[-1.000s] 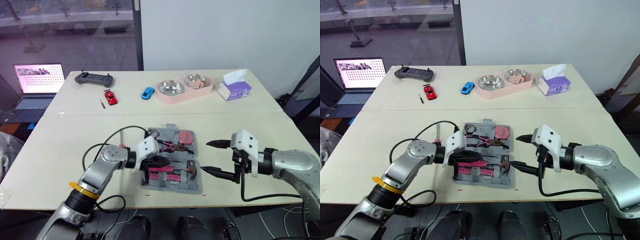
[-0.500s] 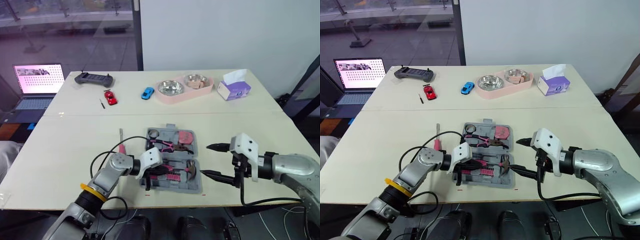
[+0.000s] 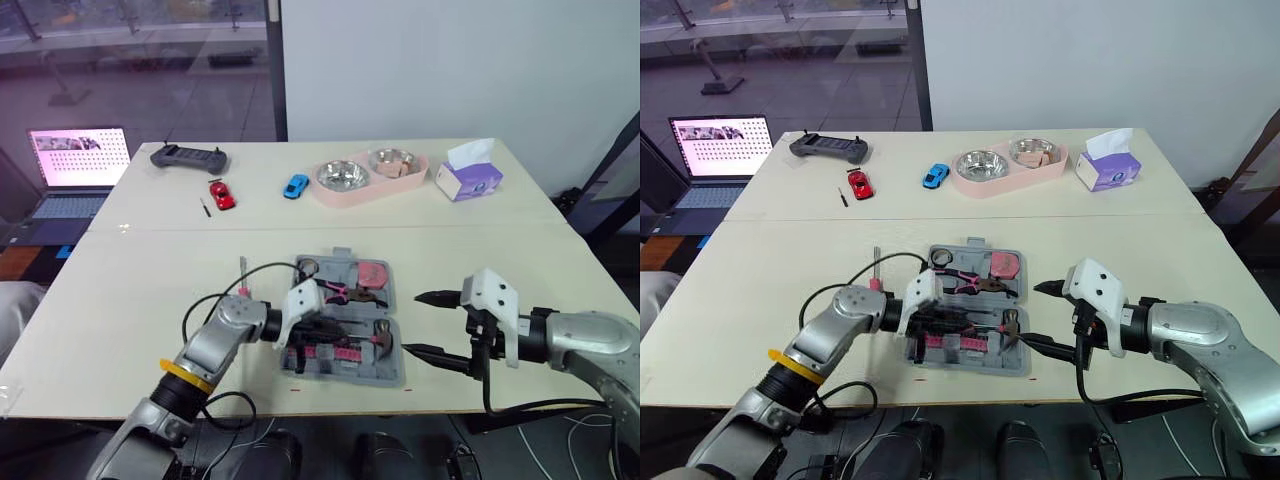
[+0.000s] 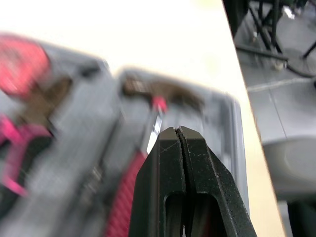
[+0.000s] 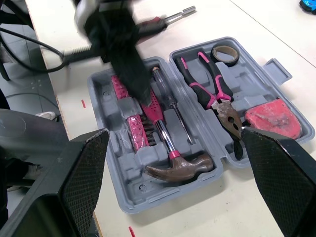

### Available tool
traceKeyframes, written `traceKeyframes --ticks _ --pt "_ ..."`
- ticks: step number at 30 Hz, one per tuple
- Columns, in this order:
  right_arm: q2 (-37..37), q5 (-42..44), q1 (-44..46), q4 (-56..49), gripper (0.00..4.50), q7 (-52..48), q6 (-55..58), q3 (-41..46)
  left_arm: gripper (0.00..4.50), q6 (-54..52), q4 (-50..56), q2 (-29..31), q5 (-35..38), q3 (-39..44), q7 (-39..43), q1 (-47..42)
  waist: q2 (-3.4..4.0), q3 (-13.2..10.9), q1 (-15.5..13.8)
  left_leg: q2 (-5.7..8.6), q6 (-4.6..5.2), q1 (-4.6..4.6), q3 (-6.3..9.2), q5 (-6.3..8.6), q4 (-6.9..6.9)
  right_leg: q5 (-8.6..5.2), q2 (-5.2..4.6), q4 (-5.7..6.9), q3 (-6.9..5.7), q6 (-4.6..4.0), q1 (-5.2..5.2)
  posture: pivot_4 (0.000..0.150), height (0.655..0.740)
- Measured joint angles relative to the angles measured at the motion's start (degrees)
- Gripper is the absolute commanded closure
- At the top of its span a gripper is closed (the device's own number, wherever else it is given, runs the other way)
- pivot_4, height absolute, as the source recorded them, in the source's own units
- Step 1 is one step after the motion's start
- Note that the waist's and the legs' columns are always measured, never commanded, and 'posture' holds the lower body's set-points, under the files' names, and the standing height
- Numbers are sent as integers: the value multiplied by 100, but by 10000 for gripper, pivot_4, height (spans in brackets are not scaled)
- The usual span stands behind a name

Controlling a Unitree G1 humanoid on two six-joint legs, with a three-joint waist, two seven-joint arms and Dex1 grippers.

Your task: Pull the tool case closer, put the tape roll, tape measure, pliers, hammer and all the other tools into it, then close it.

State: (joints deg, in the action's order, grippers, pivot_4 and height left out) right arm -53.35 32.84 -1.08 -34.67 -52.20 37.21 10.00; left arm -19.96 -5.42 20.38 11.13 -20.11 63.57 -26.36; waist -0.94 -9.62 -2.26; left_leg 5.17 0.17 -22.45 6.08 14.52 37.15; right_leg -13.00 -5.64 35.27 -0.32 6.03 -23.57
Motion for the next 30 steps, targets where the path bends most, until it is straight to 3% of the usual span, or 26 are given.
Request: traceKeyframes --ticks 19,30 --pt "-6 75 -45 -127 0 20 177 109 44591 459 -586 -58 -490 -158 -257 107 -1 -1 -1 -1 2 -1 0 1 -2 0 0 -3 0 0 -1 1500 7400" --pt "-6 131 -92 -192 0 49 245 203 44591 1312 -1117 -73 -1004 -399 -307 -12 1 1 -11 1 2 2 0 2 0 -2 -3 -8 0 -3 7 1500 7400"
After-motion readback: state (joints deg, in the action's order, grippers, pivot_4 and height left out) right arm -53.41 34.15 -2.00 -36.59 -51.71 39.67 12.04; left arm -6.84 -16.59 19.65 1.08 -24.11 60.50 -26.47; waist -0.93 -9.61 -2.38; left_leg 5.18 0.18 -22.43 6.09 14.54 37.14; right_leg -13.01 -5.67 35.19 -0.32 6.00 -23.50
